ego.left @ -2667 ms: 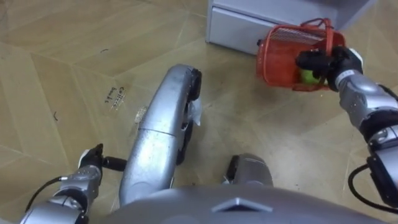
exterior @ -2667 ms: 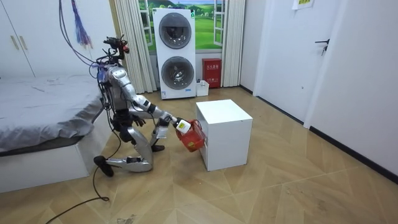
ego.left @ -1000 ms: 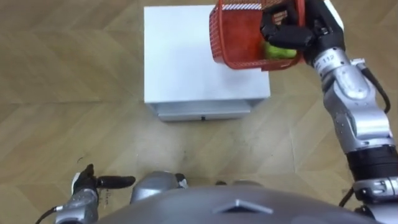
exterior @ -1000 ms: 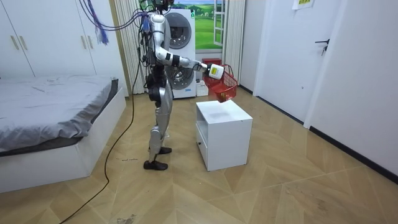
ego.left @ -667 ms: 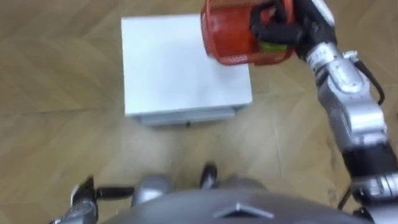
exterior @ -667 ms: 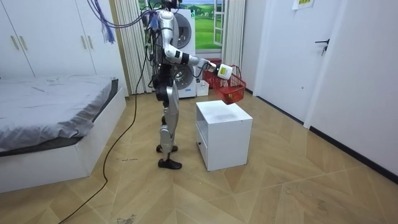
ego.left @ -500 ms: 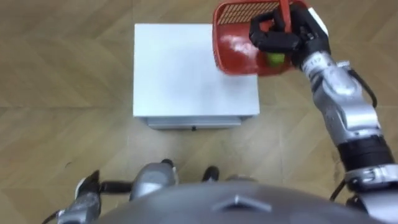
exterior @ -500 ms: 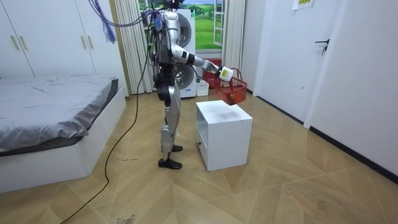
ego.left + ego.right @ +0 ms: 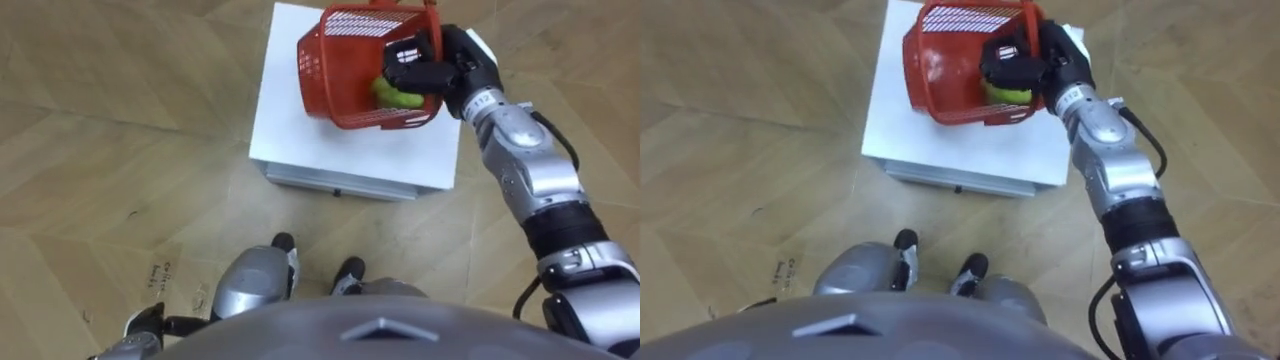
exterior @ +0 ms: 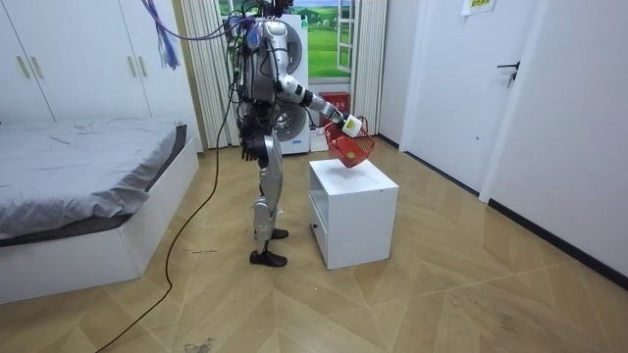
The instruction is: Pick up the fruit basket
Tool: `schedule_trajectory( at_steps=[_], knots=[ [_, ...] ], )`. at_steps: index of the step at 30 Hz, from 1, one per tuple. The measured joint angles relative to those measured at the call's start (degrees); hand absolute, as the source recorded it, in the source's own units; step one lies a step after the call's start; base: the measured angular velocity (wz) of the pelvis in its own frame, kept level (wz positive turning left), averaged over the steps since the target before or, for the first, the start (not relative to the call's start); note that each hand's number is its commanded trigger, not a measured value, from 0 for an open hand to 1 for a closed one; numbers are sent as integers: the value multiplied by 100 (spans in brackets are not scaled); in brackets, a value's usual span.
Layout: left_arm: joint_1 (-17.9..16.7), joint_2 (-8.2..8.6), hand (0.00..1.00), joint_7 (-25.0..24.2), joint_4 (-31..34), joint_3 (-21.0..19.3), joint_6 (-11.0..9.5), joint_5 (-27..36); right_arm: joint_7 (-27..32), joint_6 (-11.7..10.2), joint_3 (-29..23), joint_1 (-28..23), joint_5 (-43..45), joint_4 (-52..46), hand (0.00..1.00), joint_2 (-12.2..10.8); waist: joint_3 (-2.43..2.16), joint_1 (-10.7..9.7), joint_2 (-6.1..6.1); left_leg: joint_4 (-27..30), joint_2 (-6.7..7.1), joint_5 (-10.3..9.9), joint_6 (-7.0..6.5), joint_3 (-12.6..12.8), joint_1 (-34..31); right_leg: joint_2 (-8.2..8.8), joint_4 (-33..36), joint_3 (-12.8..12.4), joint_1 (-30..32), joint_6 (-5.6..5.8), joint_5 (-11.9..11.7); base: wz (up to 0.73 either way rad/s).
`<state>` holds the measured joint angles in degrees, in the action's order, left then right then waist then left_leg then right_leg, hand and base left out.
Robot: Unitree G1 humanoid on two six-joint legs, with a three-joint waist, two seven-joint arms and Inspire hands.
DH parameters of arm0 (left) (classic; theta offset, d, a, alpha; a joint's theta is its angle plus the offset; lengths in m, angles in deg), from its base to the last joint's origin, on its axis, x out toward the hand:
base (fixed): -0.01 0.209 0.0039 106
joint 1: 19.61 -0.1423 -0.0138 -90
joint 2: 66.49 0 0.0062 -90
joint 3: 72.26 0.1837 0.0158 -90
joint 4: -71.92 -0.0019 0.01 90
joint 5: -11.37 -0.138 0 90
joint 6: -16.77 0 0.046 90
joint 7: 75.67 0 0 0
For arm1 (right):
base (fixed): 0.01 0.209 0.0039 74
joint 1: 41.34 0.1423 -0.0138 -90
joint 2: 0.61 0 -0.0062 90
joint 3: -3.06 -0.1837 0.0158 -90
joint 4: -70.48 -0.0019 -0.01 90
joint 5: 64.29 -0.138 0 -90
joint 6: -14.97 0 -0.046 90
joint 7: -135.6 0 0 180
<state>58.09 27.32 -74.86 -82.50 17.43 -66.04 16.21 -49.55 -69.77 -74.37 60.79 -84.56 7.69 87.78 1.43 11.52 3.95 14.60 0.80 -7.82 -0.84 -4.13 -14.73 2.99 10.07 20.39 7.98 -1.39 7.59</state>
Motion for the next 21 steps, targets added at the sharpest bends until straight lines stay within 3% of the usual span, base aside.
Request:
schedule_trajectory(
  at_steps=[10, 16, 17, 18, 19, 21],
  knots=[
    [-5, -2, 0, -278, -76, 8, 2, -2, -67, 6, 56, 1, 3, 481, 100, -8, -8, 152, -103, 125, 101, 9, -80, -88, -271, 89, 182, 104, 241, 57, 41, 6],
    [-4, -11, 0, -277, -216, 161, -1, -5, -121, -26, 165, -3, 12, 857, 98, -227, -6, 133, -147, 205, 109, -36, -120, -79, -305, 107, 262, 106, 263, 93, 64, 0],
    [0, -11, 0, -277, -212, 177, -5, -6, -128, -26, 195, -3, 13, 857, 84, -236, -22, 132, -166, 228, 109, -49, -122, -77, -368, 108, 279, 103, 310, 95, 66, 0],
    [2, -11, 0, -277, -212, 180, -7, -6, -126, -27, 192, -1, 13, 857, 11, -245, -19, 127, -171, 241, 112, -49, -122, -77, -385, 111, 282, 105, 323, 95, 66, 0],
    [2, -12, 0, -273, -217, 181, -6, -6, -127, -27, 193, -6, 13, 857, 0, -249, -21, 124, -183, 280, 114, -56, -130, -77, -421, 112, 285, 107, 339, 95, 66, 0],
    [1, -16, 0, -270, -218, 215, -6, -3, -126, -27, 193, -7, 15, 868, 0, -247, -22, 124, -184, 313, 121, -60, -136, -79, -459, 121, 308, 103, 359, 97, 68, 0]
  ],
)
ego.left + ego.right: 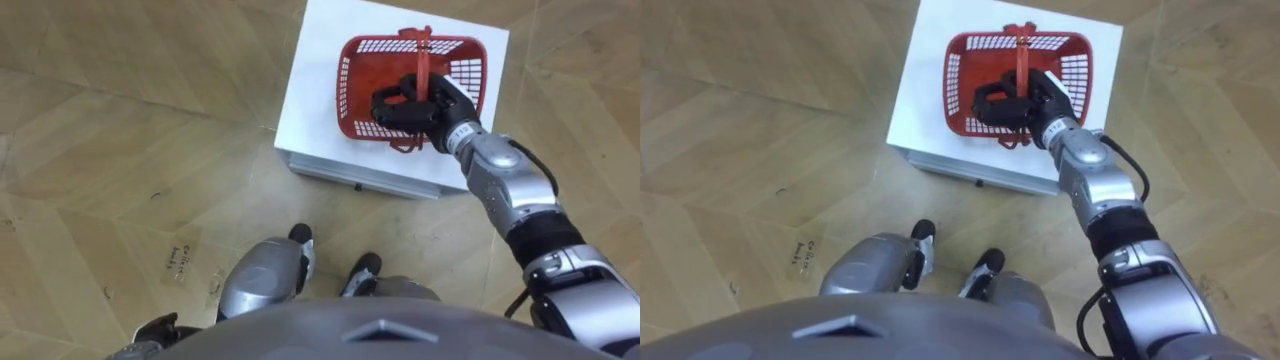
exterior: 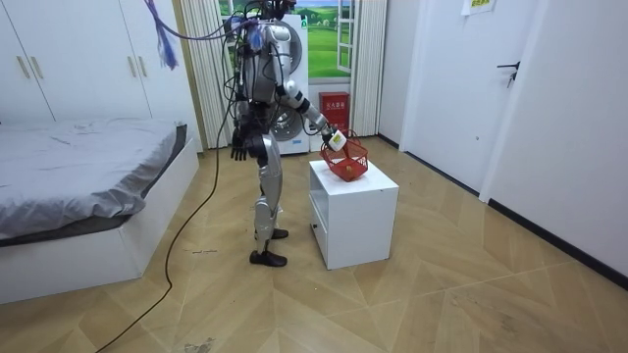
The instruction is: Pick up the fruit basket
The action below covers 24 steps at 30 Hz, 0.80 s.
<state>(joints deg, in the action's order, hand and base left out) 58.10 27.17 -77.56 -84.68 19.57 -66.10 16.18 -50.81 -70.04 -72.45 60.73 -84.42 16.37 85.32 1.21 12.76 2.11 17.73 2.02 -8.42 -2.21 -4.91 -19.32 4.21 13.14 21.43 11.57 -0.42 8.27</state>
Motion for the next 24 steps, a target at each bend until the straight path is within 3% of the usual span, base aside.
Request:
schedule_trajectory(
  at_steps=[13, 24],
  knots=[
    [0, -2, 0, -1, 19, 156, -11, -3, -4, -5, -5, -212, 30, 204, 0, -23, 3, -44, -51, 280, 153, -117, -159, -30, -49, 181, 370, -72, 78, 146, 152, 1],
    [-10, -1, 0, -107, 20, 58, -70, -2, 4, -69, -8, -413, -210, 146, 0, -89, -20, -47, -124, 357, 158, -159, -179, -32, -50, 184, 388, -78, 54, 151, 153, -1]
  ],
)
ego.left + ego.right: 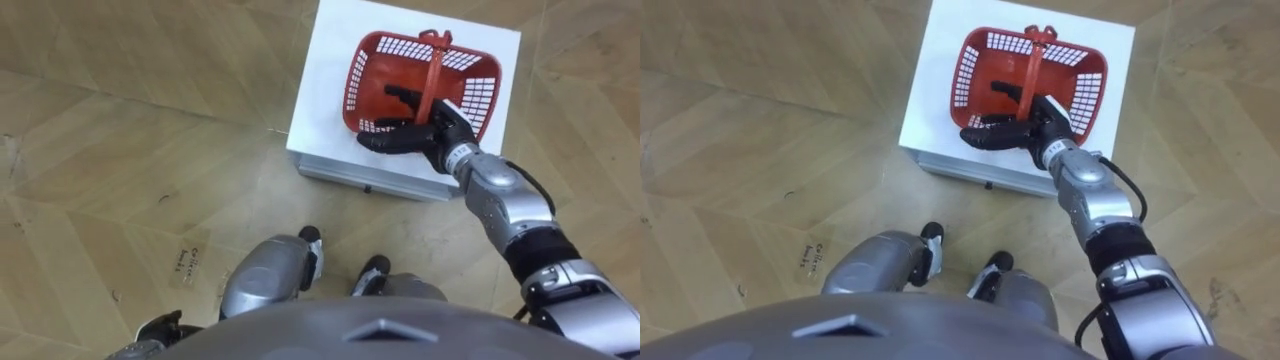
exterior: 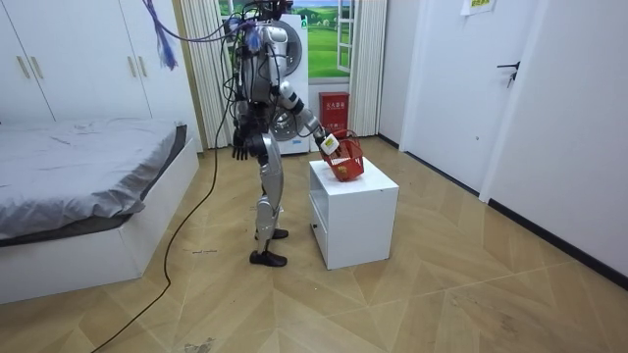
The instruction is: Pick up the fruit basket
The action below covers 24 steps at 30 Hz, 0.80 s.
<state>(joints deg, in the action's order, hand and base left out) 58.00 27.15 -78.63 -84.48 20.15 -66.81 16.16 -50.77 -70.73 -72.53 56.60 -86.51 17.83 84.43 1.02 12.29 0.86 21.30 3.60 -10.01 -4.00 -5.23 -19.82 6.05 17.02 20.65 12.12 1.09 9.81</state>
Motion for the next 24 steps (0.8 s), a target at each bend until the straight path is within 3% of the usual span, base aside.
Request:
schedule_trajectory(
  at_steps=[5, 12, 21, 24],
  knots=[
    [-5, 0, 0, 4, 1, -34, -27, -1, -1, -5, 0, -40, 1, 0, 0, 0, -28, -6, -49, -7, -2, -2, 0, 20, 63, -1, -6, -13, -52, 1, 1, -2],
    [-91, 0, 0, 0, 5, -57, -36, -35, 16, -9, -5, -149, -7, -215, 0, 1, -32, -107, -77, -23, -3, -24, -7, 66, 150, -1, -18, -18, -130, 18, 12, 0],
    [-112, 20, 0, -21, -8, -119, -50, -50, 69, -18, -30, -448, 5, -684, 0, 97, -27, -123, -70, -79, -11, -37, -6, 61, 269, 2, -27, -21, -219, 29, 19, 0],
    [-200, 34, 0, -2, -1, -118, -85, -50, 77, -77, -63, -497, 6, -745, 0, 137, -30, -227, -24, -89, -10, -36, -6, 66, 279, 4, -25, -25, -221, 30, 20, 0]
  ],
)
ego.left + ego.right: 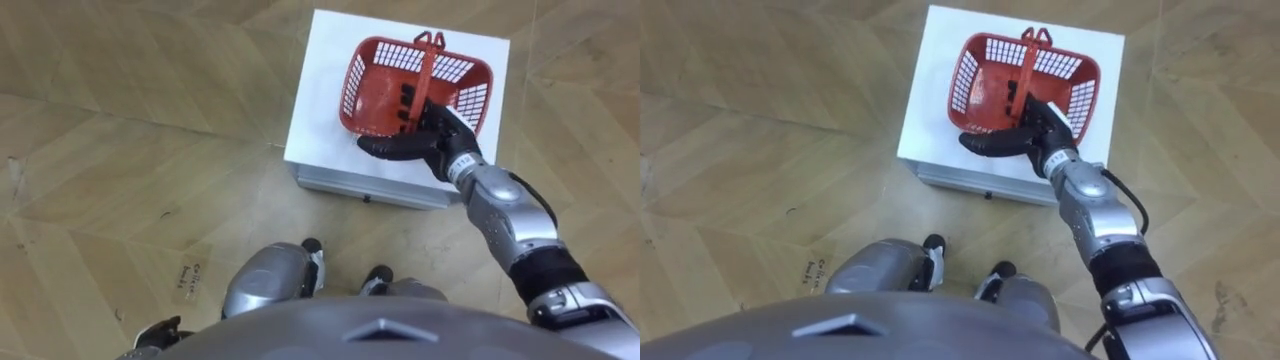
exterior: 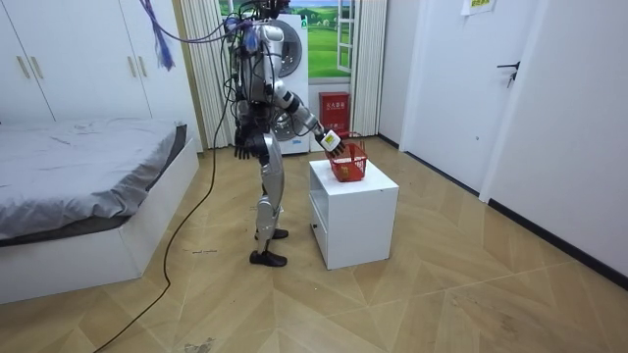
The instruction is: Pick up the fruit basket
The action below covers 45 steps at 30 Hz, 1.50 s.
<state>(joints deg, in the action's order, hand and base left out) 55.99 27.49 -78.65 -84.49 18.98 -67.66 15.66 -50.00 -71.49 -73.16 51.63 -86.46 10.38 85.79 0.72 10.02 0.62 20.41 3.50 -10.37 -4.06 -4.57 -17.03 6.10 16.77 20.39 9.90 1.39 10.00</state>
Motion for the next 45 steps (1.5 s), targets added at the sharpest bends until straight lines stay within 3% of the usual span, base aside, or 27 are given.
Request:
schedule_trajectory(
  at_steps=[11, 21, 26, 34, 41, 45],
  knots=[
    [-192, 40, 0, 170, 179, 1, -21, 18, 600, -100, -447, -222, -97, -551, 0, -28, -4, -330, 80, -1, -2, -54, -31, 116, 196, -6, -62, -127, -184, 27, 20, -4],
    [-272, 131, 0, 398, 289, -4, -4, 65, 1345, -103, -477, -266, -27, -563, 0, -27, -49, -375, -6, -192, -19, -56, -36, 225, 412, -8, -86, -240, -281, 34, 18, -8],
    [-328, 211, 0, 518, 306, -229, -16, 45, 1746, -112, -662, -350, 50, -717, 0, -42, -74, -390, 14, -322, -10, -55, -36, 284, 596, -2, -110, -292, -400, 72, 41, -3],
    [-412, 222, 0, 662, 495, -220, -18, -7, 2229, -323, -877, -538, 269, -778, 0, -98, -51, -529, 59, -480, -8, -55, -37, 286, 860, -12, -236, -294, -644, 73, 42, 0],
    [-374, 236, 0, 786, 636, -340, -63, -82, 2389, -523, -881, -1081, 1005, 31, 0, -138, -40, -662, 88, -647, -9, -55, -35, 356, 1062, -30, -416, -310, -803, 89, 32, -3],
    [-131, 236, 0, 941, 817, -360, -141, -16, 2363, -549, -891, -1188, 980, 860, 0, -142, -29, -730, 99, -708, -20, -53, -36, 433, 1172, -41, -426, -447, -846, 90, 33, -11]
  ],
)
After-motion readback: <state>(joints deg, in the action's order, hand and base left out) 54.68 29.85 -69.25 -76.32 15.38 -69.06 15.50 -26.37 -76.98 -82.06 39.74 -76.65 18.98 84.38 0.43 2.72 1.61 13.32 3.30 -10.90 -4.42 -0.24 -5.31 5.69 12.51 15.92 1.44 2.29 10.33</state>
